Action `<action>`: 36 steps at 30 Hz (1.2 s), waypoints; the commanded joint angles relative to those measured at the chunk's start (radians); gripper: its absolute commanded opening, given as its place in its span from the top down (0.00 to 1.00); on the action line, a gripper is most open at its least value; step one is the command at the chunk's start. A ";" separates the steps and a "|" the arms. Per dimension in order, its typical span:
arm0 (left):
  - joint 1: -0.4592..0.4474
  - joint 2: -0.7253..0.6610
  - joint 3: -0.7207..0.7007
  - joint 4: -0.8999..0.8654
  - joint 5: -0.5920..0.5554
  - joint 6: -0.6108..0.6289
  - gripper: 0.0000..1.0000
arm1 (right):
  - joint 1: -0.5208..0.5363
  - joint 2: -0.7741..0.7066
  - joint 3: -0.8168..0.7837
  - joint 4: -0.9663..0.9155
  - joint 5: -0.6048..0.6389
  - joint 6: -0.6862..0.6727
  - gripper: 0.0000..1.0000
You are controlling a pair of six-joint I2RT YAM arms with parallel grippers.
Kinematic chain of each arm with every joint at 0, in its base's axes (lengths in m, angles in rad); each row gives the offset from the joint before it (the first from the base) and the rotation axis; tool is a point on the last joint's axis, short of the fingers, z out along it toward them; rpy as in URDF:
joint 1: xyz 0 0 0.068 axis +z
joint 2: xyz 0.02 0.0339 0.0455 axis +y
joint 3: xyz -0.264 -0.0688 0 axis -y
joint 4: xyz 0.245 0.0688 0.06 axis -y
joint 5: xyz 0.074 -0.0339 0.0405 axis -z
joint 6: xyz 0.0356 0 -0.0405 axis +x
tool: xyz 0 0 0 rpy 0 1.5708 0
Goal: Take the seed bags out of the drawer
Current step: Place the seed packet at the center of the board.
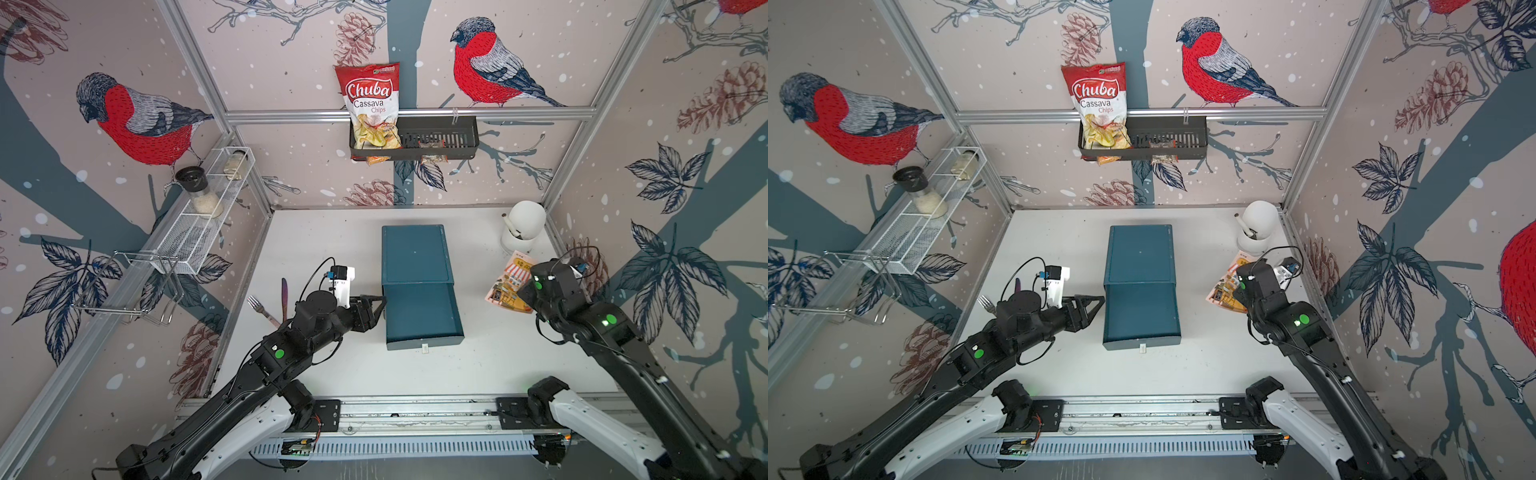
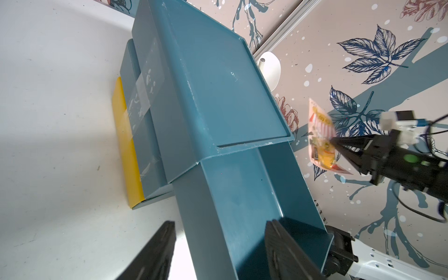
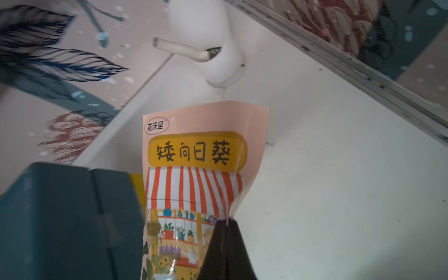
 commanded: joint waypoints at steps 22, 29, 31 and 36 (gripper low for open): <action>0.000 0.012 0.001 0.011 -0.014 0.020 0.36 | -0.799 0.216 -0.420 0.417 -0.422 -0.257 1.00; 0.002 0.022 0.010 0.013 -0.015 0.028 0.36 | -0.795 0.225 -0.413 0.430 -0.418 -0.268 0.74; 0.002 0.025 0.019 0.006 -0.019 0.028 0.36 | -0.785 0.220 -0.405 0.419 -0.419 -0.263 0.58; 0.002 0.022 0.025 0.007 -0.018 0.033 0.36 | -0.643 0.188 -0.319 0.350 -0.329 -0.236 0.40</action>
